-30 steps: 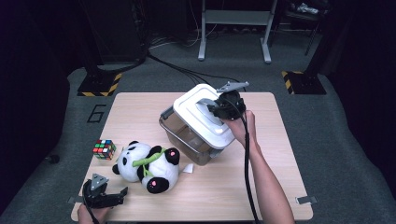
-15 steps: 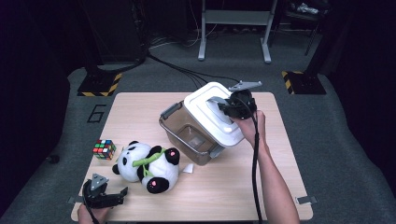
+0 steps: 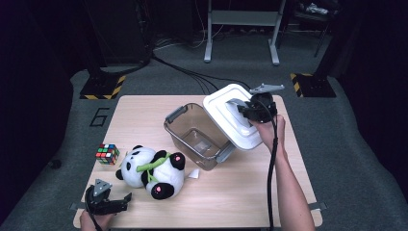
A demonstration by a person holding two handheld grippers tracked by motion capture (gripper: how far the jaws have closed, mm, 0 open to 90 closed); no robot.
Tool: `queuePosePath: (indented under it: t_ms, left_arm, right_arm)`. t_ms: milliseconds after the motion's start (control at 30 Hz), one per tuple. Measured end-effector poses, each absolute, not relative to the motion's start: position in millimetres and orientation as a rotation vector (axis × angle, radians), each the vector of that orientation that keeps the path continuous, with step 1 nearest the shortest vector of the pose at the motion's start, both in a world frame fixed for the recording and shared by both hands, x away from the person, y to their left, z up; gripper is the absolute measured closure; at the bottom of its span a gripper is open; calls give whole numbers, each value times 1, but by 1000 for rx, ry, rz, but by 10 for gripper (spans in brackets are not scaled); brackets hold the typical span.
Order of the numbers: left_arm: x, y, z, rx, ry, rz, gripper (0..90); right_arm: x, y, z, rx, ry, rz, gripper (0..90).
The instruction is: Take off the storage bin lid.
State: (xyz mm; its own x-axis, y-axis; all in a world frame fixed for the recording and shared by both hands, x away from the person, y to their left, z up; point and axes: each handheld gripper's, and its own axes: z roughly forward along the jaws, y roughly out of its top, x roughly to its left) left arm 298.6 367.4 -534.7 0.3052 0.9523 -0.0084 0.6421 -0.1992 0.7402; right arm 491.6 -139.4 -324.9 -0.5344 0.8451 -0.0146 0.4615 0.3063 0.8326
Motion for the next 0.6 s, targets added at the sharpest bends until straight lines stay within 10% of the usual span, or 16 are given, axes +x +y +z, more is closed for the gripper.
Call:
queuePosePath:
  t_ms: [600]
  left_arm:
    - [298, 368, -535, 1934, 1413, 615, 0]
  right_arm:
    - [501, -192, -348, 1338, 2011, 1037, 665]
